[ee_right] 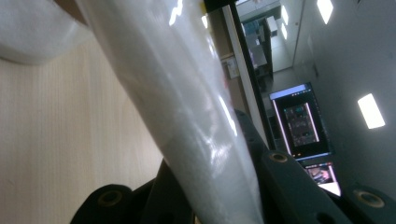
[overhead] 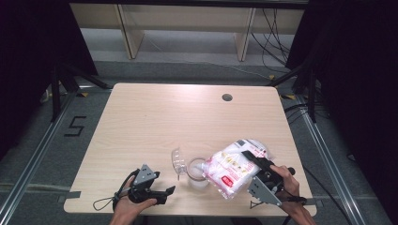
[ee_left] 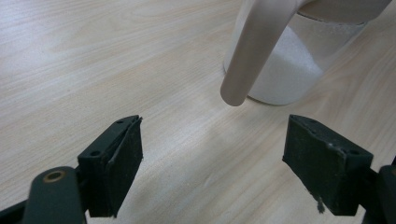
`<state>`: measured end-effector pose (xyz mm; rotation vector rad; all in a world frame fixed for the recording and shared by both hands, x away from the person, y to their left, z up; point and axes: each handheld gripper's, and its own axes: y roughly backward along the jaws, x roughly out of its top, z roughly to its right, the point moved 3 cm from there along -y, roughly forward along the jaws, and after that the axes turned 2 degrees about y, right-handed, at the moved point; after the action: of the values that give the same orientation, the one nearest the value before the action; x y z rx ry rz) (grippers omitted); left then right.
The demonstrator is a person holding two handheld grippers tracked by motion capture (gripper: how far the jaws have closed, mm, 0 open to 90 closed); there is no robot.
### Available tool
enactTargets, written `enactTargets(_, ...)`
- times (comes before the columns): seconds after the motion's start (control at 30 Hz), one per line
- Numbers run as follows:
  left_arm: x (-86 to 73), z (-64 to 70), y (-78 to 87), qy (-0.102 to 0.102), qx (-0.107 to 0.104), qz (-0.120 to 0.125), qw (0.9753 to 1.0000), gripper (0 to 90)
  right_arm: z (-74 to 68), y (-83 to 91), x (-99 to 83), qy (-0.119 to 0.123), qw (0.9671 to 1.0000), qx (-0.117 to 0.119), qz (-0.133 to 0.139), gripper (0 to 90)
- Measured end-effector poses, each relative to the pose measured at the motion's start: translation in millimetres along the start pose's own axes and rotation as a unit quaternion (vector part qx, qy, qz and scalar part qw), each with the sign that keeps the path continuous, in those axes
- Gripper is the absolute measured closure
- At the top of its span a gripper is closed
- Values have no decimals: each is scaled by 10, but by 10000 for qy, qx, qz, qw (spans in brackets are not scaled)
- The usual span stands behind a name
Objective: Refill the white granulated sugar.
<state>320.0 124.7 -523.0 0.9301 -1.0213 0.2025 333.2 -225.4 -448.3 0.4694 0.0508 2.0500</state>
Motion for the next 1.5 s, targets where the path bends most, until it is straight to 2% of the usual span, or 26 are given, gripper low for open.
enactTargets(0.03,-1,0,-2,11,-13,0,10000,191,-38,0,-8,-363,9993,31,-6,809)
enactTargets(0.07,-1,0,-2,11,-13,0,10000,191,-38,0,-8,-363,9993,31,-6,809)
enactTargets(0.1,-1,0,3,-11,-13,-27,10000,191,-33,-8,-12,-509,9987,72,50,811)
enactTargets(0.2,0,0,4,-10,7,-9,10000,191,-33,-20,-18,-610,9980,111,93,814)
enactTargets(0.23,-2,-1,3,-9,-29,-16,10000,191,-17,-25,-19,-495,9986,141,125,816)
enactTargets(0.37,-1,-1,5,-6,-20,-20,10000,191,-12,-29,-30,-452,9988,159,117,820)
enactTargets(0.4,-1,-1,6,-8,-22,-23,10000,191,-40,-25,-36,-670,9975,179,109,822)
enactTargets(0.47,-4,-2,4,-21,-31,-6,10000,191,-41,-24,-37,-677,9975,185,114,823)
enactTargets(0.5,-1,-2,7,-10,-21,-25,10000,191,-27,-26,-34,-554,9982,183,134,824)
enactTargets(0.57,-1,-2,7,-8,-23,-21,10000,191,-43,-33,-20,-601,9979,163,201,827)
enactTargets(0.6,-2,-2,7,-14,-22,-25,10000,191,-25,-39,-12,-448,9985,171,270,827)
enactTargets(0.67,-2,-2,7,-8,-20,-21,10000,191,-23,-24,-12,-444,9986,188,213,828)
enactTargets(0.7,-2,-1,8,-8,-25,-21,10000,191,-44,-23,-17,-711,9969,222,251,829)
enactTargets(0.8,-2,-2,8,-9,-25,-26,10000,191,-23,-30,-16,-625,9972,267,306,830)
enactTargets(0.83,-2,-2,8,-6,-25,-23,10000,191,-18,-24,-23,-881,9952,248,333,831)
enactTargets(0.87,-2,-2,8,-6,-25,-23,10000,191,-18,-24,-23,-881,9952,248,333,831)
enactTargets(0.93,-3,-2,7,-7,-27,-24,10000,191,-3,-28,-43,-1246,9904,371,468,834)
enactTargets(0.97,-3,-2,7,-7,-27,-24,10000,191,-3,-28,-43,-1246,9904,371,468,834)
enactTargets(1.0,-3,-1,7,-3,-29,-20,10000,191,17,-36,-59,-1418,9875,402,563,835)
enactTargets(1.07,-4,-1,8,-5,-29,-23,10000,191,22,-37,-63,-1443,9870,396,582,836)
enactTargets(1.1,-4,-2,7,-8,-24,-25,10000,191,16,-32,-79,-1716,9825,411,595,838)
enactTargets(1.23,-6,-1,6,-12,-30,-5,10000,191,12,-53,-100,-1981,9762,567,678,840)
enactTargets(1.3,-3,0,7,4,-25,-17,10000,191,10,-66,-116,-2176,9714,628,717,841)
enactTargets(1.43,-4,-1,8,3,-22,-14,10000,191,13,-75,-135,-2769,9544,695,868,844)
enactTargets(1.47,-4,-1,8,3,-22,-14,10000,191,13,-75,-135,-2769,9544,695,868,844)
enactTargets(1.5,-4,0,9,5,-23,-11,10000,191,25,-79,-153,-2910,9493,709,950,845)
